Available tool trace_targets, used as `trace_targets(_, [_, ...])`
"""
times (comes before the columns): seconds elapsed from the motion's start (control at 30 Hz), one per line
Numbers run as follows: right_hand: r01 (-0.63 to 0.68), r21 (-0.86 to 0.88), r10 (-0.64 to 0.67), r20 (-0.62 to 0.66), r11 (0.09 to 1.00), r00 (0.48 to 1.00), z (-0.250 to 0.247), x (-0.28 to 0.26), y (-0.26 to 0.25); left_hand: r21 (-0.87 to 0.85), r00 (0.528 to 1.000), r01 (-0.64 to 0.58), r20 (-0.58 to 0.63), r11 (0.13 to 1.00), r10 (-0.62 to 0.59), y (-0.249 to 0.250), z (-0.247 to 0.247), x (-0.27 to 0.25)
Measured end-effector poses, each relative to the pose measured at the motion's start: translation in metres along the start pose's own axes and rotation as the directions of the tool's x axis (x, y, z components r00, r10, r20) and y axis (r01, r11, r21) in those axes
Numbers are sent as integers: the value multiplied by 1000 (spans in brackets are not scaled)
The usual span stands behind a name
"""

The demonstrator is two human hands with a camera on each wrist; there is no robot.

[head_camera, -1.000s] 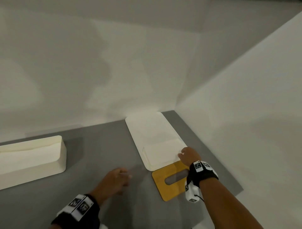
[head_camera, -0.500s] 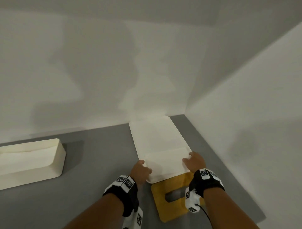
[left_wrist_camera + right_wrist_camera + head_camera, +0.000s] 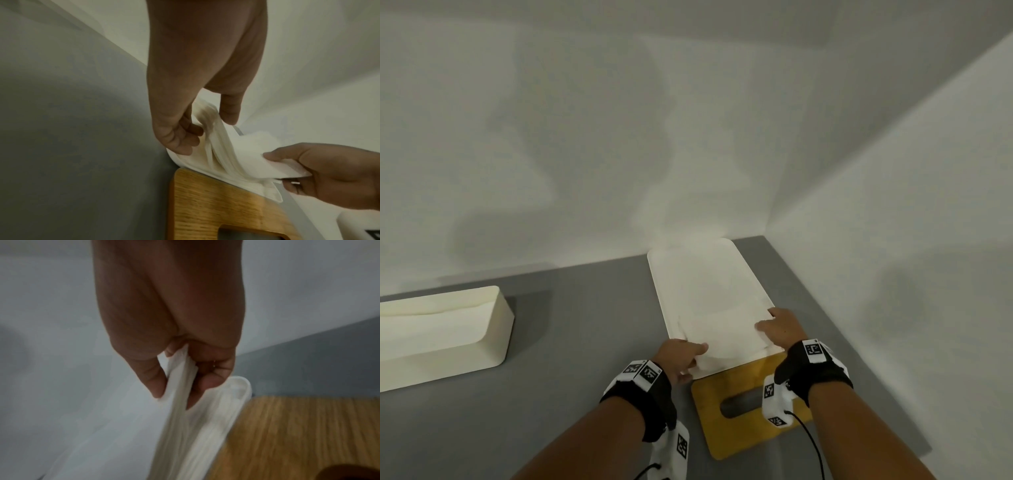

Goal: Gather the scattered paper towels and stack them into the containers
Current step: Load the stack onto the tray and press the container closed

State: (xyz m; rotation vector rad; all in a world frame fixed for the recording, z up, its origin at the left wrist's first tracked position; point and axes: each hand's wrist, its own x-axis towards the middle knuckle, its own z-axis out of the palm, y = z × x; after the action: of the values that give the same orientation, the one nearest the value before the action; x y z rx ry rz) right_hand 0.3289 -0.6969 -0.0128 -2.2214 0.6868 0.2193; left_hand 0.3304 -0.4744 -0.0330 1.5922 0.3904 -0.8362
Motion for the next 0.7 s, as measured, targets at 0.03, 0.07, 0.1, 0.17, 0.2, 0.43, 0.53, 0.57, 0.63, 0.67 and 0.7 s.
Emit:
trace_targets(0.03, [42,51,-41,-19,998,999,-2,-5,-4,-31,1000,17,7,999,-16,-1,1,1])
trace_targets(0.07, [75,114,-72,-30,991,997,-6,-12,-10,-73,999,33,12,997,-32,-2,1,0])
trace_targets(0.1, [94,174,-91,-27,980,995,-9,-18,-19,-125,999,48,23,991,-46,-3,0,-1])
trace_targets(0.17, [119,258,-121,-9,959,993,-17,-31,-40,-225,998,56,37,973,-49,-5,-1,-4])
trace_targets(0.2, [130,287,-136,3,949,991,-21,-38,-52,-267,998,61,50,962,-50,-7,-3,-4])
trace_targets(0.43, [49,564,-189,193,824,963,-31,-68,-125,-604,981,-31,133,796,139,-5,-38,-38])
trace_targets(0.53, [-23,625,-169,247,780,954,-24,-76,-143,-715,953,-82,147,695,264,-2,-59,-55])
trace_targets(0.57, [-39,624,-155,252,780,955,-20,-77,-147,-731,946,-104,136,675,294,-1,-66,-61])
trace_targets(0.63, [-71,614,-115,258,786,959,-10,-81,-151,-745,932,-132,132,654,338,1,-82,-68])
trace_targets(0.67, [-90,614,-95,262,784,960,-5,-83,-153,-743,933,-131,133,657,336,2,-89,-70])
trace_targets(0.7, [-109,621,-78,266,777,961,0,-85,-156,-731,935,-124,140,671,325,3,-96,-72])
